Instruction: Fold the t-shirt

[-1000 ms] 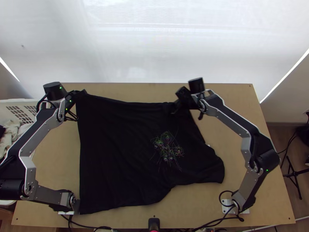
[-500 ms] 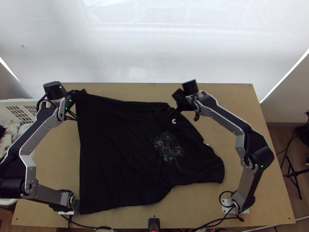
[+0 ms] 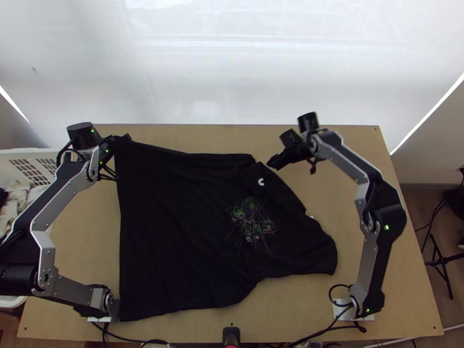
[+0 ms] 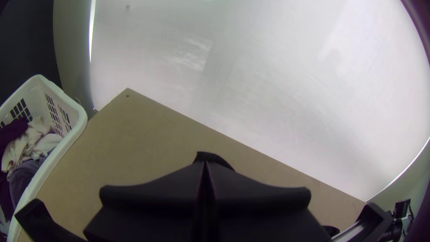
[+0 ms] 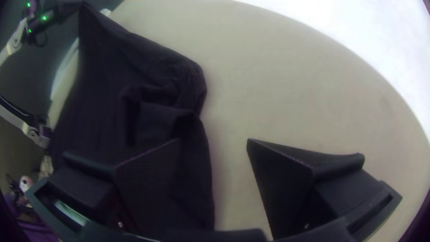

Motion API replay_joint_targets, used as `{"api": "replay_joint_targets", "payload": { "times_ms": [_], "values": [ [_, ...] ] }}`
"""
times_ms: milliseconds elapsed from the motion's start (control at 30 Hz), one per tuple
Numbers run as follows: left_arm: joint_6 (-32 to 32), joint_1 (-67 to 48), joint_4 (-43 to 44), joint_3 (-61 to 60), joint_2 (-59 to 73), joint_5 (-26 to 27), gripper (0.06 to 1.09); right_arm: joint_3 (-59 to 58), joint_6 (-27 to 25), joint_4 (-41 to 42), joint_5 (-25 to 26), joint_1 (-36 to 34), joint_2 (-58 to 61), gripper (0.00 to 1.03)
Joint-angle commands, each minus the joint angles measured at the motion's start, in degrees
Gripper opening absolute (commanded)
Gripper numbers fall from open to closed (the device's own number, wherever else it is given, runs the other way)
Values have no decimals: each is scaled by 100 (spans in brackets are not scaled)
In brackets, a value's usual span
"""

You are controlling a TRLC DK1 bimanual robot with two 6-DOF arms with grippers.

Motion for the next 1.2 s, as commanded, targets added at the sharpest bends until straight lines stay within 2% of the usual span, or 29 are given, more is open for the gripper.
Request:
{"api": "replay_joint_targets", "payload": {
  "times_ms": [0,267,467,900,1167],
  "values": [
    [17,3,-69,45,-10,8,9,1461,201,-1544,-2011,-540,960,68],
    [26,30,-104,63,-54,8,9,1830,-502,-2422,-2257,-540,1215,68],
    [26,21,-148,98,-71,8,9,1927,-695,-2431,-2248,-514,1399,68],
    [26,21,-183,195,-71,8,9,2305,-757,-2422,-2213,-277,1672,68],
    [35,100,-218,203,-80,8,9,2410,-730,-2422,-1949,-330,1874,68]
  ]
}}
